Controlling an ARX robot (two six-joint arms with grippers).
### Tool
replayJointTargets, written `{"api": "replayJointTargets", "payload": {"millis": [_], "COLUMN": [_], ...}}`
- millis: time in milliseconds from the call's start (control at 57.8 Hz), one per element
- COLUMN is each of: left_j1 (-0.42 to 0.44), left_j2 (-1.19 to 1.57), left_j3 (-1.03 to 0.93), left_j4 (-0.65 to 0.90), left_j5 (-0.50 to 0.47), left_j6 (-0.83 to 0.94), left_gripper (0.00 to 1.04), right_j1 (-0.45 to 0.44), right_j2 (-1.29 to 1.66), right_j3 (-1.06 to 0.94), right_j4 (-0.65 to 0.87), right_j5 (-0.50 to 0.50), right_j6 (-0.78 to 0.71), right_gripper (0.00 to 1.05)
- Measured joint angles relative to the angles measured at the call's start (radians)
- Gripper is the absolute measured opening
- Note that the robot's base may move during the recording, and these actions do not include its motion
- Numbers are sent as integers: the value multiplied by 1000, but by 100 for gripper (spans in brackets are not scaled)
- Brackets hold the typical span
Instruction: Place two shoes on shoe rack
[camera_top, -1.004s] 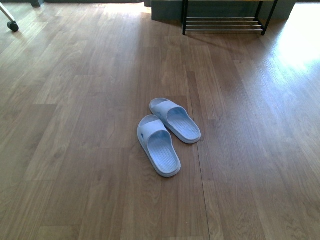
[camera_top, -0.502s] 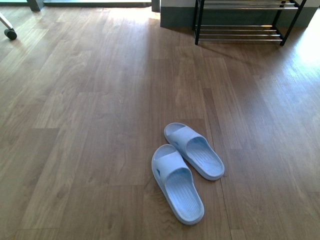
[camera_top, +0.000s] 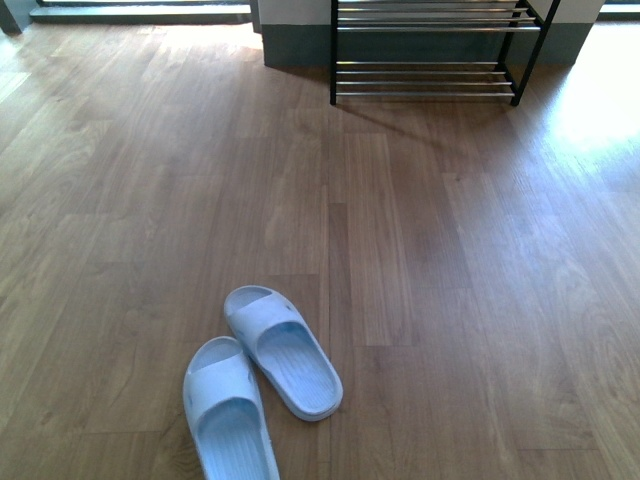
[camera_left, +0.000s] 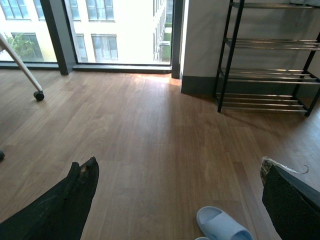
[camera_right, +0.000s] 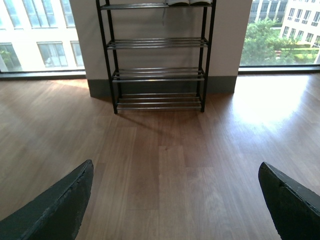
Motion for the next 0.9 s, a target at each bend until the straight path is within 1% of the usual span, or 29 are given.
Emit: {"api": "replayJointTargets", "payload": {"millis": [433,450,467,485,502,537,571,640,658,710,762,814,865,900], "left_j1": [0,-8,-29,-61,-103,-109,-89,-34,-11,16,43,45,48,46], "left_j2": [0,10,30,63,141,226,313,494,558,698,887,1042,1229,1342], "left_j3": [0,3,16,36,67,98,129,181,197,226,264,294,339,364], "left_j4": [0,-9,-45,-92,-122,-131,-130,-66,-35,29,102,156,206,227], "left_j5": [-2,-36,-126,-220,-362,-455,-475,-420,-387,-340,-241,-224,-167,-169], "left_j6": [0,-13,-37,-79,-133,-179,-246,-319,-347,-363,-385,-381,-371,-356], "left_gripper": [95,95,95,95,95,95,95,95,95,95,95,95,95,95], "right_j1": [0,0,0,0,0,0,0,0,0,0,0,0,0,0], "right_j2": [0,0,0,0,0,0,0,0,0,0,0,0,0,0], "right_j3": [0,0,0,0,0,0,0,0,0,0,0,0,0,0], "right_j4": [0,0,0,0,0,0,0,0,0,0,0,0,0,0], "right_j5": [-2,-2,-3,-3,-2,-2,-5,-5,-4,-5,-4,-5,-4,-5], "right_j6": [0,0,0,0,0,0,0,0,0,0,0,0,0,0], "right_gripper": [96,96,96,96,96,96,96,96,96,96,96,96,96,96]}}
